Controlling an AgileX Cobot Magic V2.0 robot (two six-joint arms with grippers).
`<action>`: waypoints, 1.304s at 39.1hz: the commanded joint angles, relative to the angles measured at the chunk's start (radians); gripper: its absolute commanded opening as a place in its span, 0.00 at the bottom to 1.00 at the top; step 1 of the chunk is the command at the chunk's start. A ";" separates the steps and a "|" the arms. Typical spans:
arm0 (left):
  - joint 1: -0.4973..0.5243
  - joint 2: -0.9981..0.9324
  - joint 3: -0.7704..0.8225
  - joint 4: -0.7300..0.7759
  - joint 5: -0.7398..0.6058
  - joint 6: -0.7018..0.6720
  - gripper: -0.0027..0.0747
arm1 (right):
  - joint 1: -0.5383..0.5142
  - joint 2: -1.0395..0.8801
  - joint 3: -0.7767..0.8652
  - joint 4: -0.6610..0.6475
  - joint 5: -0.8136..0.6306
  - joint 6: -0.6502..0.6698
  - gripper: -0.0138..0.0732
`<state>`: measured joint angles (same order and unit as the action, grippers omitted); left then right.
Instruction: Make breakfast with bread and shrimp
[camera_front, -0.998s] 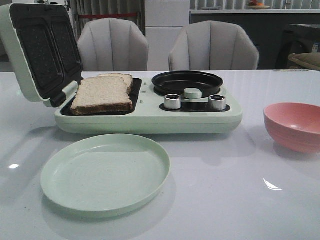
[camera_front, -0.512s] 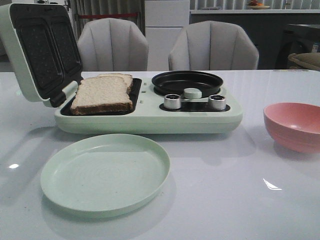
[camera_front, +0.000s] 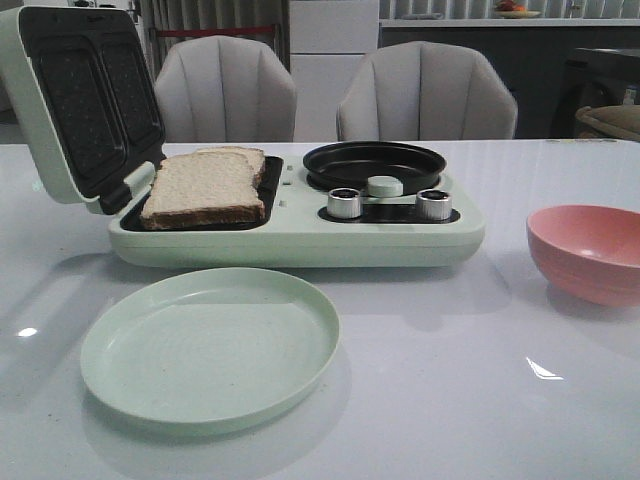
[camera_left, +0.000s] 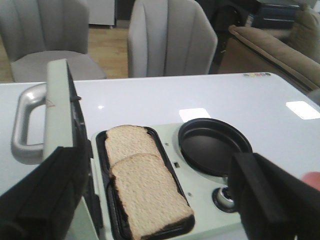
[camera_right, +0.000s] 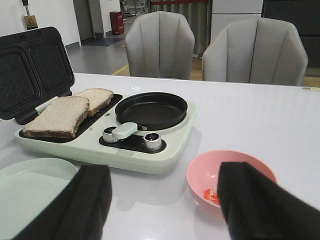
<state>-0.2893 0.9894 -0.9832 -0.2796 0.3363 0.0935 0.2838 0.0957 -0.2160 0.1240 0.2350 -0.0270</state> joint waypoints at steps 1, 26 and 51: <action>0.059 0.013 -0.057 -0.038 -0.054 -0.013 0.83 | -0.004 0.011 -0.028 0.005 -0.088 -0.004 0.79; 0.337 0.180 -0.067 -0.120 -0.010 -0.002 0.83 | -0.004 0.011 -0.028 0.005 -0.088 -0.004 0.79; 0.505 0.453 -0.417 -0.392 0.282 0.076 0.83 | -0.004 0.011 -0.028 0.005 -0.087 -0.004 0.79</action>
<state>0.1975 1.4322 -1.3298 -0.5795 0.6079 0.1508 0.2838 0.0957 -0.2160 0.1240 0.2350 -0.0270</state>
